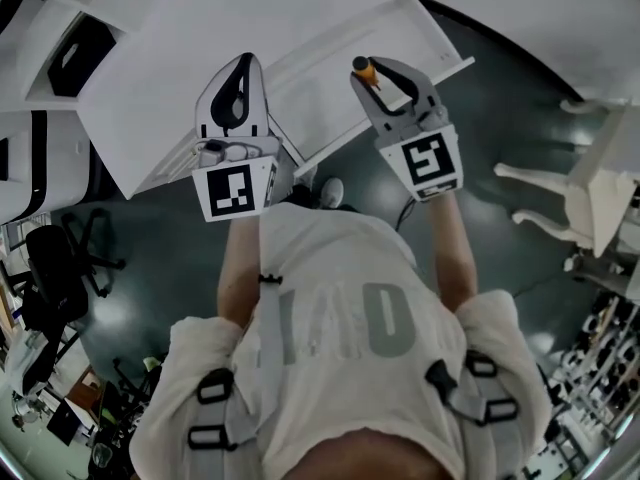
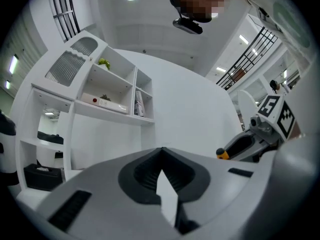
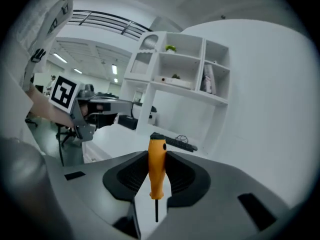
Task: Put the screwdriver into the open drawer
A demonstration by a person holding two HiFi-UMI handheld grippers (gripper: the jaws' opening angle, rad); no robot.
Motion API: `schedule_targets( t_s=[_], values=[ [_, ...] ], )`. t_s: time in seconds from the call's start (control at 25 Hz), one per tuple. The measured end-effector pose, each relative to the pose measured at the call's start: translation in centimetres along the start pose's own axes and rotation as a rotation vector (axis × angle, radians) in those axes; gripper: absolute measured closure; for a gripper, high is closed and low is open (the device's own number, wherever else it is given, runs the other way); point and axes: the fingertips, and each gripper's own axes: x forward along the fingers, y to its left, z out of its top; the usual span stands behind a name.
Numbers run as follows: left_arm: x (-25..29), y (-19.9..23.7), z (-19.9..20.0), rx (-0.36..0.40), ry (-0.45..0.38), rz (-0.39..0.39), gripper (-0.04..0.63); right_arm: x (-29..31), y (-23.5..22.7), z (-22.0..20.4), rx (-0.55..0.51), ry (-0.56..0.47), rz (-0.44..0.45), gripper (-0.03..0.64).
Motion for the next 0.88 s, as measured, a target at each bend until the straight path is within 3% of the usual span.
schedule_targets(
  t_s=[0.12, 0.44, 0.88],
  values=[
    [0.0, 0.8, -0.3, -0.021, 0.001, 0.024, 0.591, 2.3, 1.9, -1.7, -0.051, 0.04, 0.074, 0.515],
    [-0.8, 3.0, -2.0, -0.024, 0.032, 0.066, 0.591, 6.7, 7.4, -9.6, -0.267, 0.313, 0.338, 0.515],
    [-3.3, 5.6, -4.3, -0.034, 0.089, 0.159, 0.591, 9.7, 11.5, -17.4, -0.43, 0.476, 0.555, 0.515]
  ],
)
